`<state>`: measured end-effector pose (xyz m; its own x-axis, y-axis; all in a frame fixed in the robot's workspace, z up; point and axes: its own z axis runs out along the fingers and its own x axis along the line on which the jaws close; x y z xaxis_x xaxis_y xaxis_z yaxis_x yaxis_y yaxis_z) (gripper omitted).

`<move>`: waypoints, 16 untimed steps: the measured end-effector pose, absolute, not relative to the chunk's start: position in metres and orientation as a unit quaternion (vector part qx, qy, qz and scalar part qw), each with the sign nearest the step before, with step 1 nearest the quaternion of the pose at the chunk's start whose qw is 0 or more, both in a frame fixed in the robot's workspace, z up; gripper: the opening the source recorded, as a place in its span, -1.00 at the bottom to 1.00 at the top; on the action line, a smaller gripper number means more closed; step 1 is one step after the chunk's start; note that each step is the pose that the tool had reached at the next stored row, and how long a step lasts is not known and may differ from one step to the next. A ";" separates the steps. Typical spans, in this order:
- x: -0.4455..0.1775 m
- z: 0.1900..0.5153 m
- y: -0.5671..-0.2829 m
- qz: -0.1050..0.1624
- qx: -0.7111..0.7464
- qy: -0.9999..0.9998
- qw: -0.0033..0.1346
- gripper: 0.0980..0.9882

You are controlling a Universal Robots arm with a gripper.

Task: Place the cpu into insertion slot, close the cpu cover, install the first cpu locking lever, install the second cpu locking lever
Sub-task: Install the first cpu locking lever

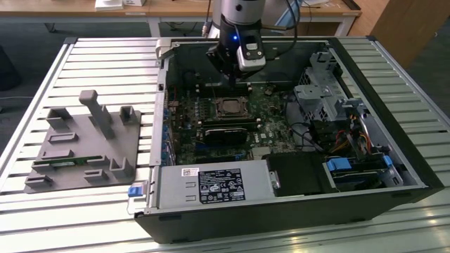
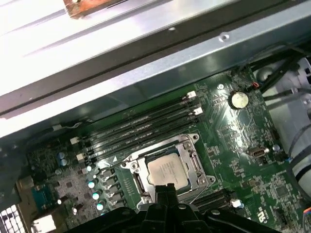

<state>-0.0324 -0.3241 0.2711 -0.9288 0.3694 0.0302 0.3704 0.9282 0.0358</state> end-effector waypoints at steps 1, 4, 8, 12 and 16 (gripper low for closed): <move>-0.032 0.271 -0.324 -0.020 -0.179 -0.984 0.012 -0.98; -0.032 0.270 -0.324 -0.020 -0.152 -0.988 0.012 -0.98; -0.032 0.270 -0.324 -0.020 -0.117 -0.993 0.013 -0.98; -0.032 0.269 -0.324 -0.019 -0.080 -0.997 0.013 -0.98; -0.032 0.269 -0.324 -0.019 -0.051 -0.998 0.013 -0.98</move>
<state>-0.0324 -0.3241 0.2689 -0.9944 0.1023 0.0277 0.1033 0.9940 0.0367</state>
